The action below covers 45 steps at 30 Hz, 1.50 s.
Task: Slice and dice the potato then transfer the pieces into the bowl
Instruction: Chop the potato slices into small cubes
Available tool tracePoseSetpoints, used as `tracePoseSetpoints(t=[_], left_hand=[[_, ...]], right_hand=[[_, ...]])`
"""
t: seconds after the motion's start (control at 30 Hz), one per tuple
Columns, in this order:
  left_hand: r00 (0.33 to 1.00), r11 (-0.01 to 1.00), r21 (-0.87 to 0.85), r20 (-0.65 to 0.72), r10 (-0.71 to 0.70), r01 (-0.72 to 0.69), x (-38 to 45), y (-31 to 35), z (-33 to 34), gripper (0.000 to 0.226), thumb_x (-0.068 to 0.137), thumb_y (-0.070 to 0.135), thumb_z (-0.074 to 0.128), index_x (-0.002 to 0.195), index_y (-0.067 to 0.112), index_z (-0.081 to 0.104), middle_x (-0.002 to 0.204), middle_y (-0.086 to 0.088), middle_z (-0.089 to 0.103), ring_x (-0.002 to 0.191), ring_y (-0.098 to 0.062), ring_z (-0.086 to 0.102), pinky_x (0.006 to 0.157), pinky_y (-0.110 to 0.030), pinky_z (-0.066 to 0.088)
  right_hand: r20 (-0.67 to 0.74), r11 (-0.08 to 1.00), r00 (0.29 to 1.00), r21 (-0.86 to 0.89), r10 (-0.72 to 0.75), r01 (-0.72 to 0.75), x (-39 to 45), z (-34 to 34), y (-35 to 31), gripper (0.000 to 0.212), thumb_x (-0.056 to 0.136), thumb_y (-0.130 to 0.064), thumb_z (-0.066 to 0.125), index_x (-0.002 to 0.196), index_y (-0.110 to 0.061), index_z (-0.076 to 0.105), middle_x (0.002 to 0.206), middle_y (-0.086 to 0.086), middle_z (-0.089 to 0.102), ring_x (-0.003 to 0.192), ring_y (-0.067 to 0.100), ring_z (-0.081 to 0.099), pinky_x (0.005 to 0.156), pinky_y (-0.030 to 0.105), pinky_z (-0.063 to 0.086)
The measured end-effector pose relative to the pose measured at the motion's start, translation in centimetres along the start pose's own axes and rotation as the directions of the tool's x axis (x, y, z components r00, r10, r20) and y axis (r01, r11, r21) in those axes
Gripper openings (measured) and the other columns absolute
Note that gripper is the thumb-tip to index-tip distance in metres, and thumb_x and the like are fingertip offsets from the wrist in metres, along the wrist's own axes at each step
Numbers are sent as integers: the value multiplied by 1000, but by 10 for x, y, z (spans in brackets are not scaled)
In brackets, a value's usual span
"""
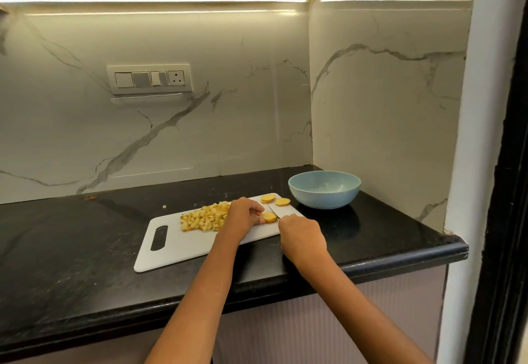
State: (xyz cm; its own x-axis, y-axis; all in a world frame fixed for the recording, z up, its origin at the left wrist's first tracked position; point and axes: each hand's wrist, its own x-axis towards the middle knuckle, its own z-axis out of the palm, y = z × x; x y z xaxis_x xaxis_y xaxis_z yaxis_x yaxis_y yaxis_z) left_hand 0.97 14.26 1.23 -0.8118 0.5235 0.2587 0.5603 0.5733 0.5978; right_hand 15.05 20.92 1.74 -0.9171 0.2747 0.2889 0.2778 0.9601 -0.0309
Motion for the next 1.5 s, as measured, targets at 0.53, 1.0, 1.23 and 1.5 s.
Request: tracePoseSetpoints(t=[0.53,1.0,1.23,1.5], left_hand=[[999,1000,-6,32,20,-20,-2,-3,4,42,80,34,69,117,13,65,121,-5,63,104,-16,55,86,-25,42],[1000,999,29,12,23,-23,-1,0,7,35,84,29,68,115,12,66,114,-6,66,89,-10,51,78,-22,39],[998,998,16,15,61,-61,-6,3,2,15,84,19,67,95,12,73,67,2,56,66,-10,46,61,-17,38],[999,999,3,-8,50,-50,-7,5,3,20,83,21,69,100,11,73,80,-4,62,78,-15,50,69,-24,42]], right_hand=[[16,965,987,210,160,-160,-8,1,6,28,96,-22,51,122,-12,52,111,7,61,96,17,61,82,27,49],[16,985,993,128,114,-115,-7,1,2,29,97,-20,48,124,-11,50,114,7,59,99,18,60,80,26,44],[-14,996,997,44,78,-77,5,1,-12,28,98,-10,44,124,-9,53,118,9,58,102,20,60,74,25,42],[1,1000,1000,-21,16,-16,-1,2,-9,27,99,-9,42,123,-8,53,118,10,58,105,23,60,84,30,47]])
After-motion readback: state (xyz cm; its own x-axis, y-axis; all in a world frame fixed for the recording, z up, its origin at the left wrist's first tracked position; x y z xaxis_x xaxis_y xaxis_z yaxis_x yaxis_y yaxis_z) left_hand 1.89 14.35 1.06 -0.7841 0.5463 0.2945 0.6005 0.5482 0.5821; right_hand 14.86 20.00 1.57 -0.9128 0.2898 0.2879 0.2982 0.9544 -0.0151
